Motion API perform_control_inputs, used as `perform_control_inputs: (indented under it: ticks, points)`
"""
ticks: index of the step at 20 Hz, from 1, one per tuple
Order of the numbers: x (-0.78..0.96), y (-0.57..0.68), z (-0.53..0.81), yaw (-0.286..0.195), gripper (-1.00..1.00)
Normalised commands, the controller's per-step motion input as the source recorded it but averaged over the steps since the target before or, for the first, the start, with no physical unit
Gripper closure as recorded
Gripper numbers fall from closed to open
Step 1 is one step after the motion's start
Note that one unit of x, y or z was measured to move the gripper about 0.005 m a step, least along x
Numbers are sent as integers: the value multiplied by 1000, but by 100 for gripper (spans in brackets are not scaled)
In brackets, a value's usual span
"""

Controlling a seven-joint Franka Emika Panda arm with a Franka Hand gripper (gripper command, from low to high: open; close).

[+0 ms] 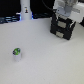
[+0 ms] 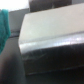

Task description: Open the kcup holder, insert the kcup into the holder, and close the kcup holder

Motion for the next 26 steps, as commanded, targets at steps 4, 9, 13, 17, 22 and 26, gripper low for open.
perform_control_inputs:
  ticks: [4,9,13,17,22,26]
  points:
    - [6,-19,-7,-10,100]
    - [9,-15,-4,-7,100]
    - [207,-42,27,-13,100]
    - [681,-162,138,-49,100]
    - [618,-198,155,-51,100]
    - [946,-317,162,-72,100]
